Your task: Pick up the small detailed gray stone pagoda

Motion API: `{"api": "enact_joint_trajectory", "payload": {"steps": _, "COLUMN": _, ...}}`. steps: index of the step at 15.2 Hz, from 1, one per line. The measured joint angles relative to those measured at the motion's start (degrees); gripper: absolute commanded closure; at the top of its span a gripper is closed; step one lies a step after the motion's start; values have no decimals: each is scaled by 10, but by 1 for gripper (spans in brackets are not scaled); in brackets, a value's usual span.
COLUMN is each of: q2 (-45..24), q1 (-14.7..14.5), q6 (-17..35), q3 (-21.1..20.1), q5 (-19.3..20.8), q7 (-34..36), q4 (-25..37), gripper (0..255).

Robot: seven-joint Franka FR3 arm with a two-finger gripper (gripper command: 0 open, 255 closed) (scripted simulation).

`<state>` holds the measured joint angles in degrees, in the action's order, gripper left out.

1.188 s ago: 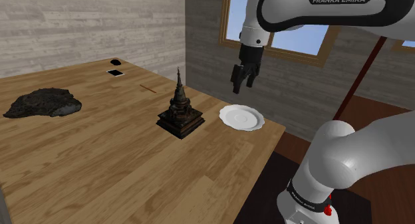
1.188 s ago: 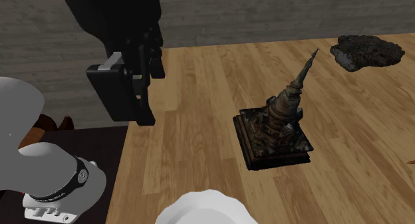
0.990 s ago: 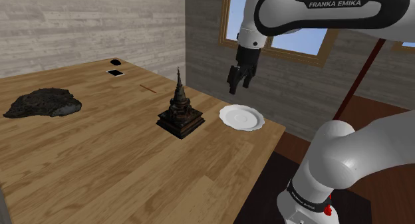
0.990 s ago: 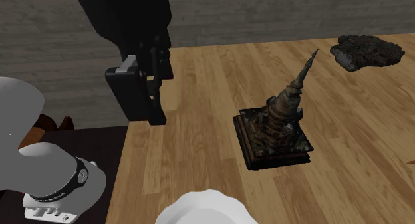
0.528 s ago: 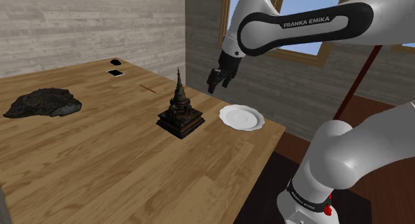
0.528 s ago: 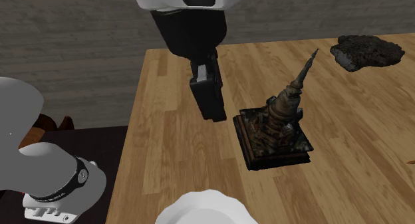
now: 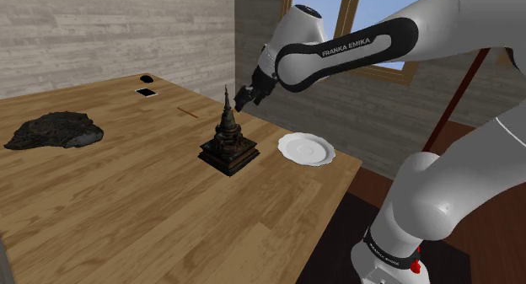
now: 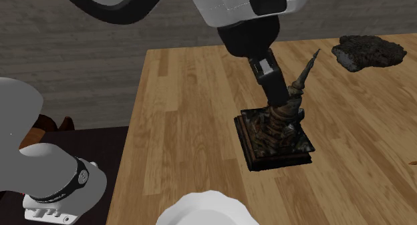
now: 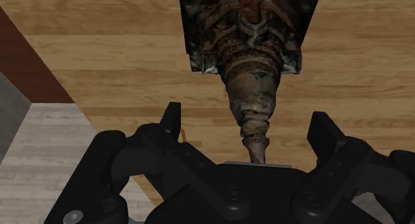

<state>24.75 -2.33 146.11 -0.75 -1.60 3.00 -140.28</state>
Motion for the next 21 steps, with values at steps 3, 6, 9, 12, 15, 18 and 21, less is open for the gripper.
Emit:
{"api": "enact_joint_trajectory", "payload": {"steps": 3, "q2": -45, "q1": 0, "q6": 84, "q3": -11, "q5": 7, "q7": 9, "q4": 19, "gripper": 0}}
{"api": "enact_joint_trajectory", "payload": {"steps": 6, "q2": -88, "q1": 4, "q6": 161, "q3": -22, "q5": 18, "q7": 20, "q4": 37, "gripper": 0}}
{"api": "enact_joint_trajectory", "payload": {"steps": 9, "q2": -104, "q1": 5, "q6": 196, "q3": -24, "q5": 20, "q7": 21, "q4": 31, "gripper": 0}}
{"api": "enact_joint_trajectory", "payload": {"steps": 12, "q2": -118, "q1": 7, "q6": 222, "q3": -26, "q5": 23, "q7": 24, "q4": 22, "gripper": 0}}
{"api": "enact_joint_trajectory", "payload": {"steps": 15, "q2": -127, "q1": 8, "q6": 241, "q3": -26, "q5": 25, "q7": 25, "q4": 12, "gripper": 255}}
{"api": "enact_joint_trajectory", "payload": {"steps": 18, "q2": -128, "q1": 8, "q6": 245, "q3": -25, "q5": 24, "q7": 23, "q4": 11, "gripper": 255}}
{"api": "enact_joint_trajectory", "payload": {"steps": 21, "q2": -128, "q1": 8, "q6": 245, "q3": -25, "q5": 24, "q7": 22, "q4": 11, "gripper": 255}}
